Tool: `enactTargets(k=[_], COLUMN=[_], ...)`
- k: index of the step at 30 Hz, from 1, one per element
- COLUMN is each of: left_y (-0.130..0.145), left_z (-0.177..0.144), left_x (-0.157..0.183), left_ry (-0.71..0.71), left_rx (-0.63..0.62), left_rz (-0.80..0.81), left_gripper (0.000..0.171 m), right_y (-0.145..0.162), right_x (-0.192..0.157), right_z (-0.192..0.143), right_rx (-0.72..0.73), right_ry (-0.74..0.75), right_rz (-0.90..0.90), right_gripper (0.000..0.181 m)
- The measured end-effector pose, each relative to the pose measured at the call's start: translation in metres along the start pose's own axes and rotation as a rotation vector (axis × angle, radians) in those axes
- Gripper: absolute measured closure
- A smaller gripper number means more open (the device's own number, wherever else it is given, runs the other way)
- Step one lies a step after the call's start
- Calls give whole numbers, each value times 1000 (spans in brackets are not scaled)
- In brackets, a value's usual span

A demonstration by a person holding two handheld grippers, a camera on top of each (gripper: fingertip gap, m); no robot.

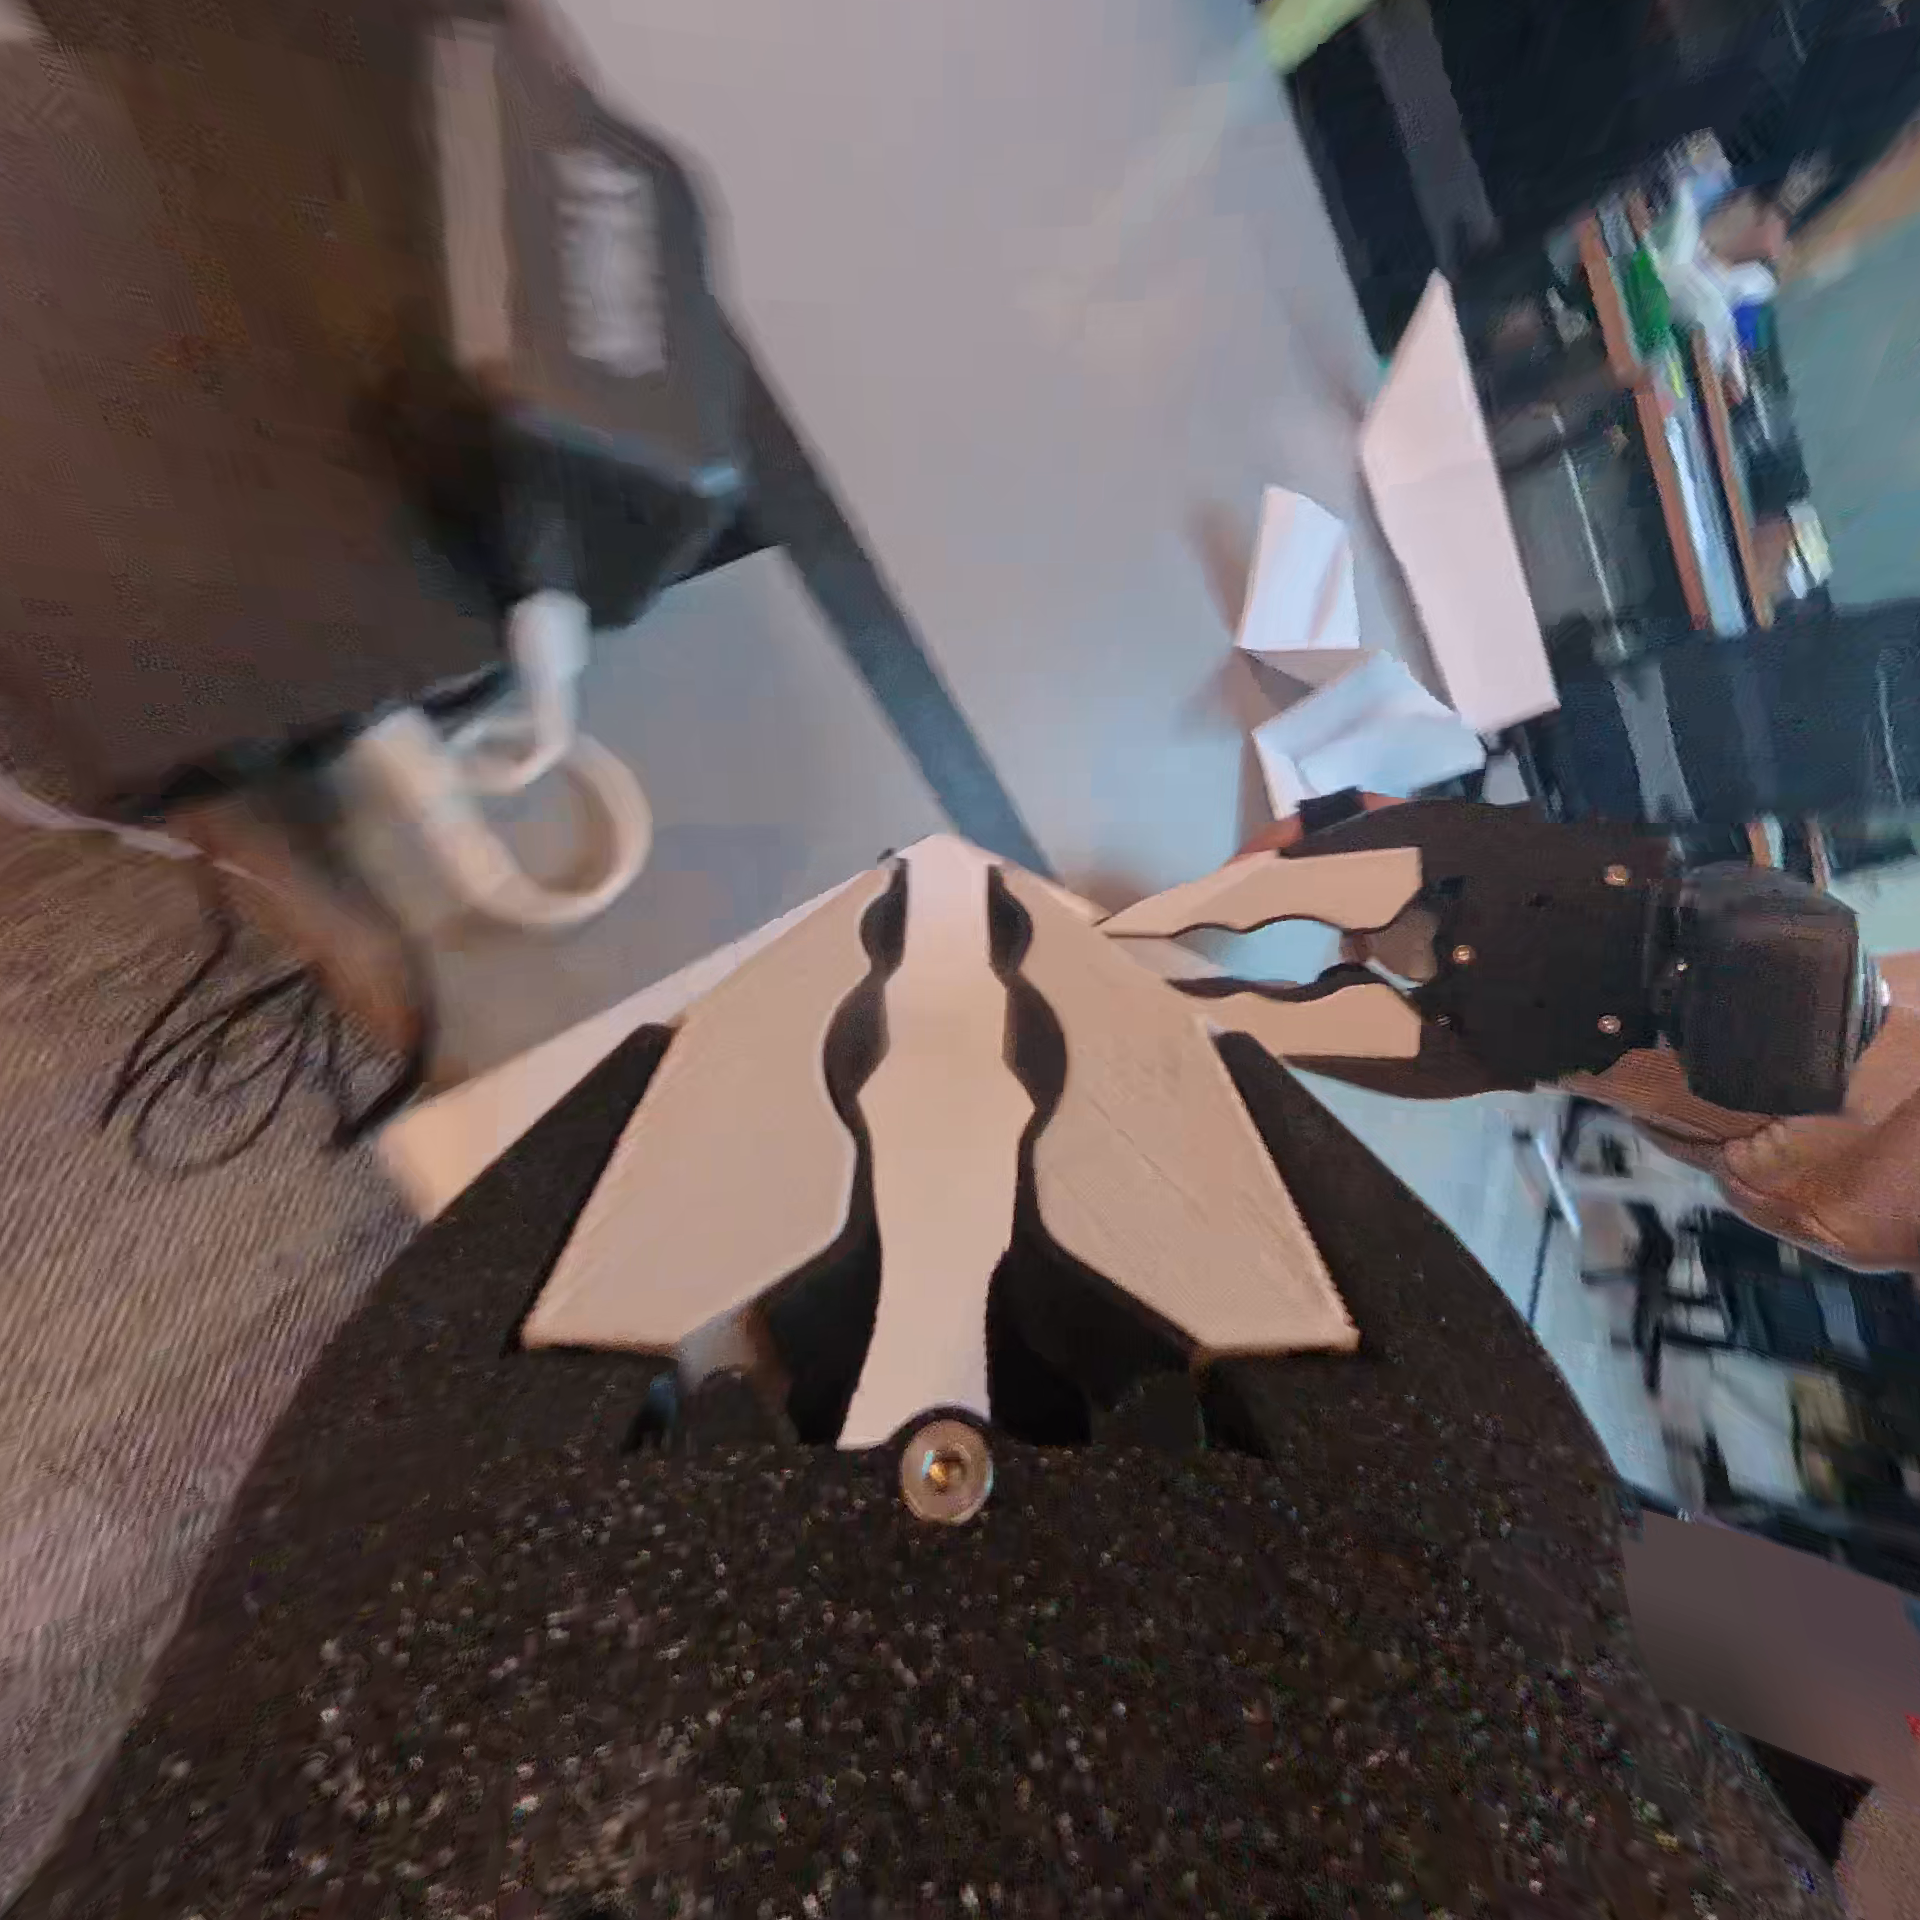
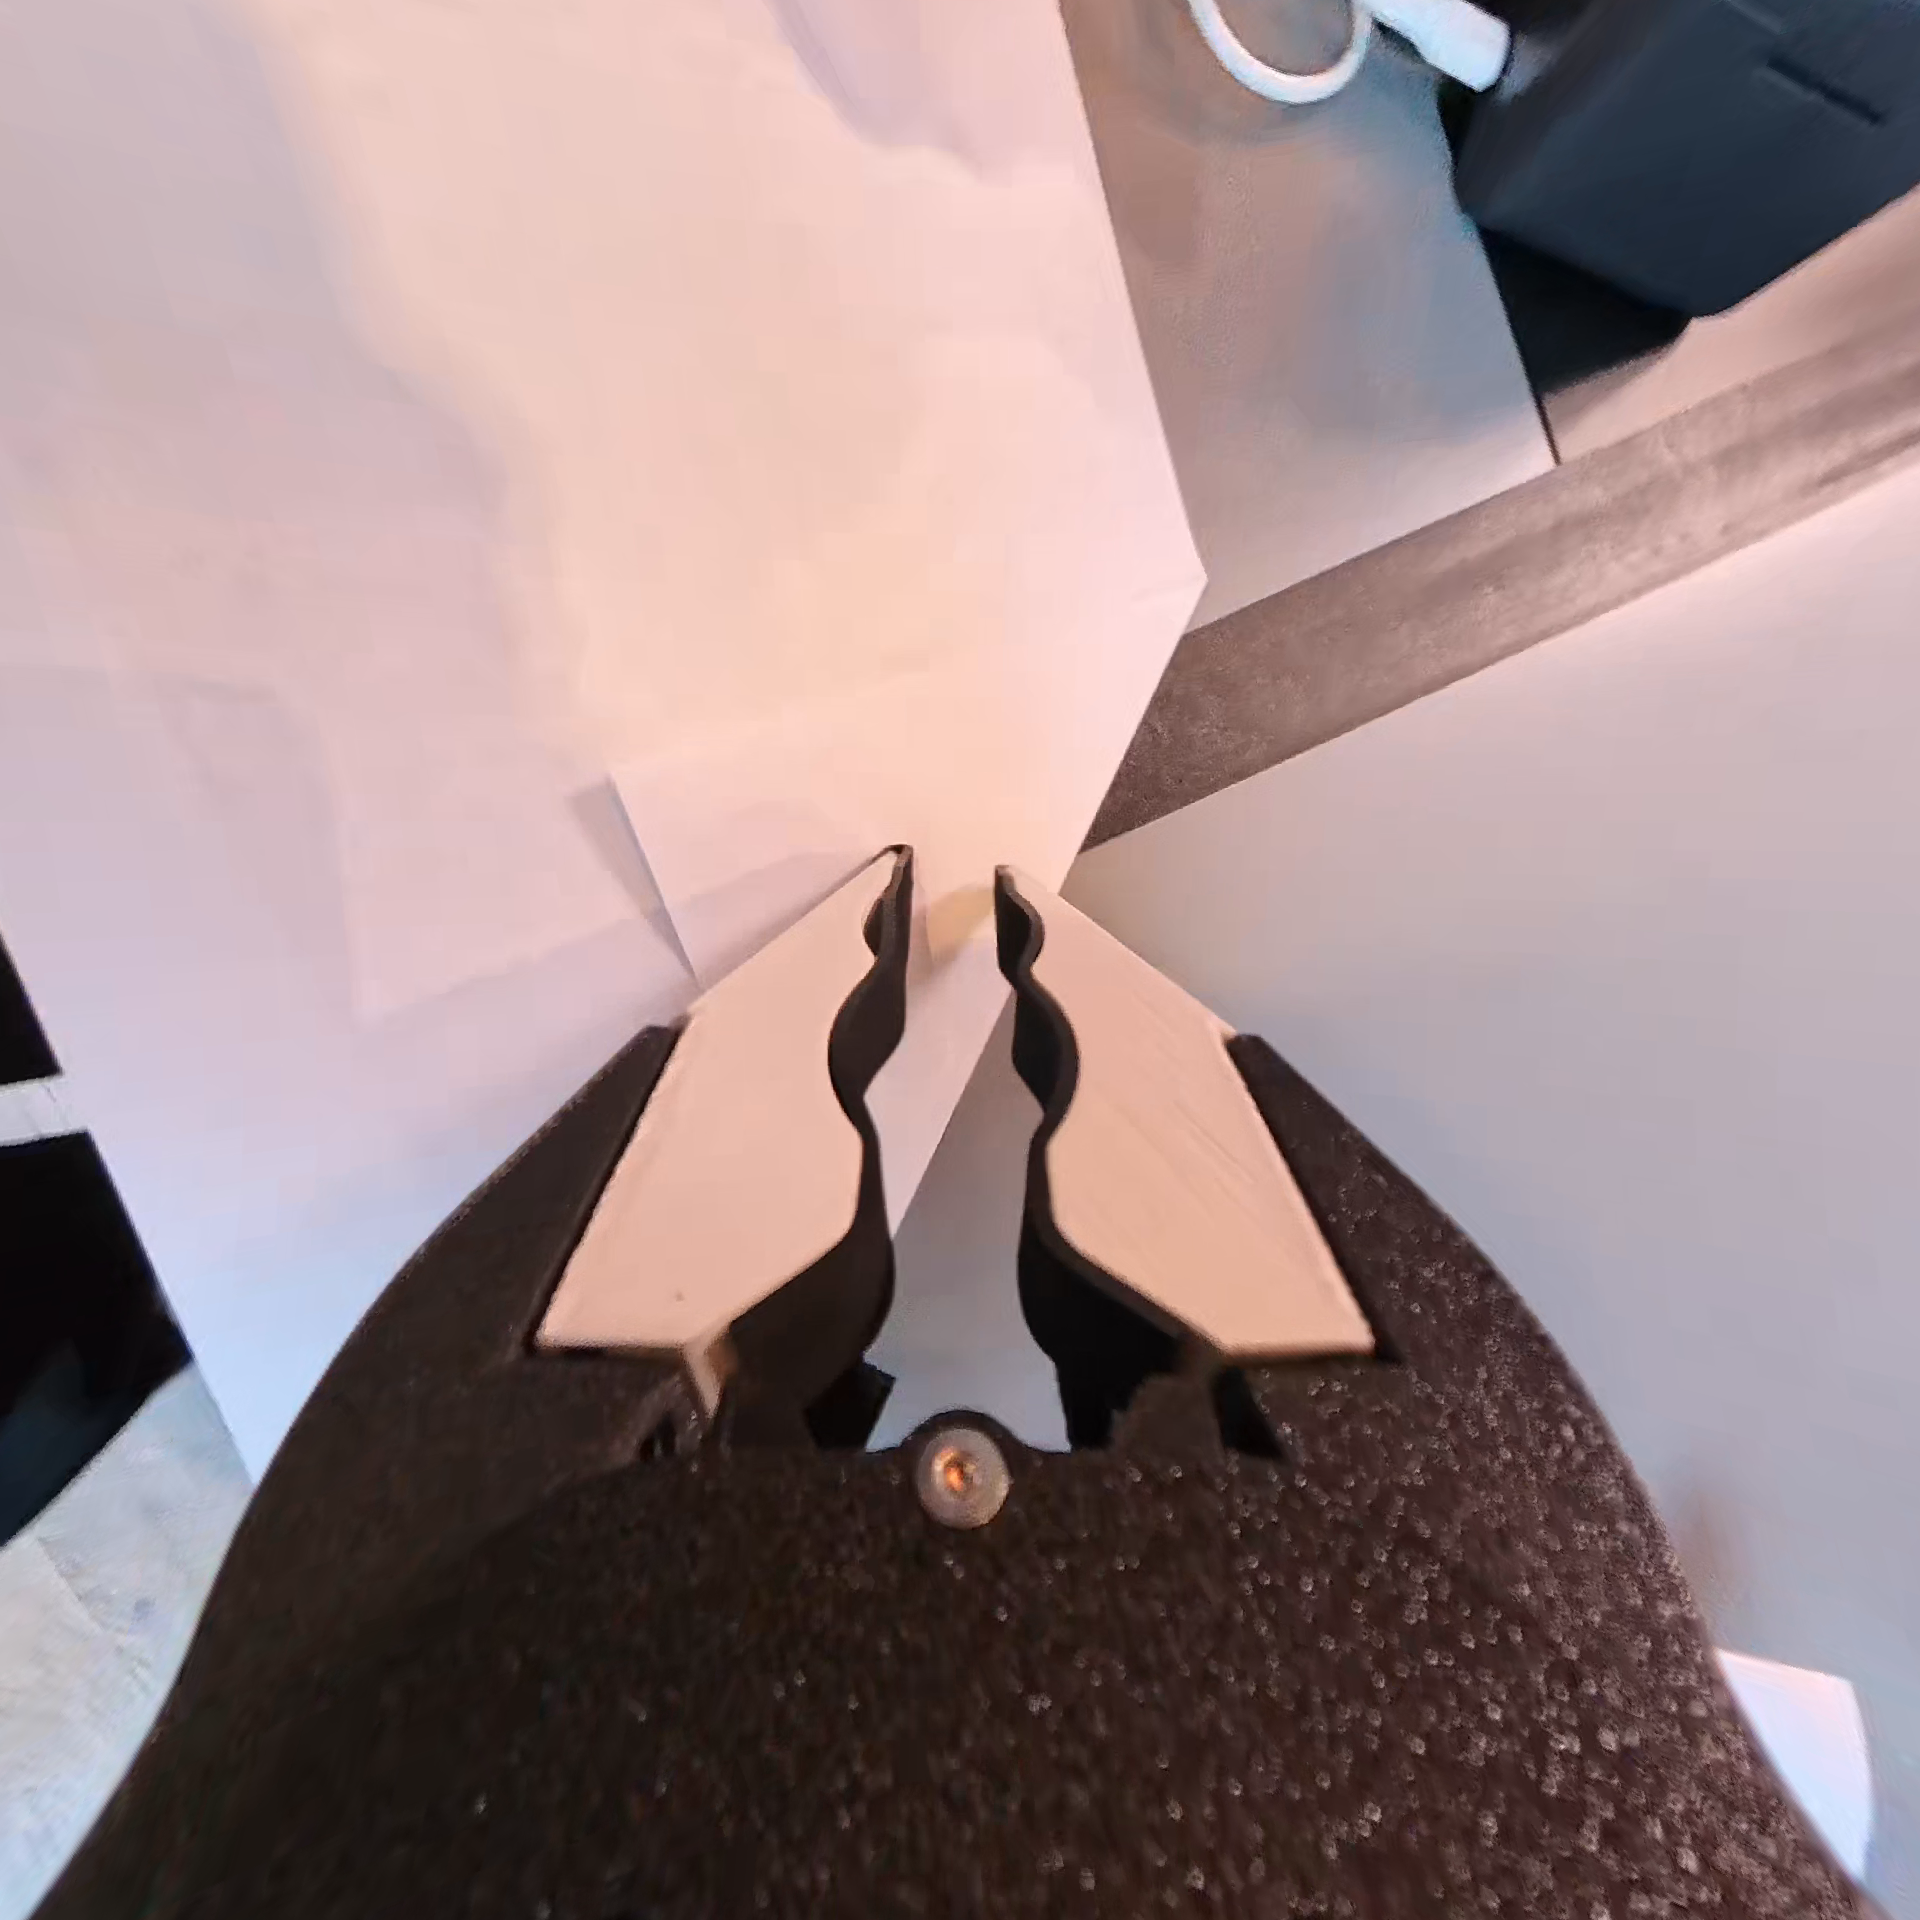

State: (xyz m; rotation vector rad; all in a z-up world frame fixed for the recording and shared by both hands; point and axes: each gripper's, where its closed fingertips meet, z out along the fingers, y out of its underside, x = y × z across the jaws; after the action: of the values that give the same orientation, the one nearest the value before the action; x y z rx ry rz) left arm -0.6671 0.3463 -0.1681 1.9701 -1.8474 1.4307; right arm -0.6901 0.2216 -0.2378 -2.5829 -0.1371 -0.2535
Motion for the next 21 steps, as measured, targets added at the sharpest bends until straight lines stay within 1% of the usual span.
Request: enactTargets(k=[1, 2, 3, 4, 6, 7, 9, 11, 13, 14, 16, 17, 18, 21], left_y=[11, 29, 47, 64, 96, 108, 120, 122, 117, 115, 106, 100, 96, 87], left_z=[-17, -32, -43, -49, -51, -48, -36, -24, -24, -27, -39, -44, -48, -55], left_x=[-17, -34, -47, -55, -57, -53, -43, -36, -37, -38, -35, -32, -26, -4], left_ry=[-48, -86, -94, -73, -11, 15, 63, 93, 68, 58, 61, 68, 73, 41], left_rx=[15, 15, 12, 14, 13, 11, 33, 69, 130, 156, 228, 264, 291, 319], left_rz=[-57, -123, -195, -273, -397, -423, -444, -476, -463, -451, -424, -401, -355, -118], left_gripper=[148, 138, 135, 135, 130, 128, 127, 128, 134, 141, 164, 171, 171, 171], right_y=[0, 1, 2, 3, 2, 1, -1, -2, -3, -4, -5, -6, -8, -11], right_x=[0, 1, 3, 4, 6, 6, 5, 6, 7, 8, 9, 9, 10, 12], right_z=[0, -1, -1, -1, 0, 0, 2, 3, 3, 4, 5, 6, 7, 9], right_rx=[4, 10, 14, 19, 34, 42, 51, 50, 31, 18, 0, -5, -12, -36], right_ry=[-11, -30, -50, -72, -123, -152, -205, -246, -278, -284, -290, -286, -281, -255], right_rz=[-22, -39, -59, -85, -156, -197, -277, -339, -381, -399, -416, -416, -410, -362], right_gripper=[167, 166, 164, 162, 160, 160, 159, 157, 155, 154, 154, 154, 154, 154])
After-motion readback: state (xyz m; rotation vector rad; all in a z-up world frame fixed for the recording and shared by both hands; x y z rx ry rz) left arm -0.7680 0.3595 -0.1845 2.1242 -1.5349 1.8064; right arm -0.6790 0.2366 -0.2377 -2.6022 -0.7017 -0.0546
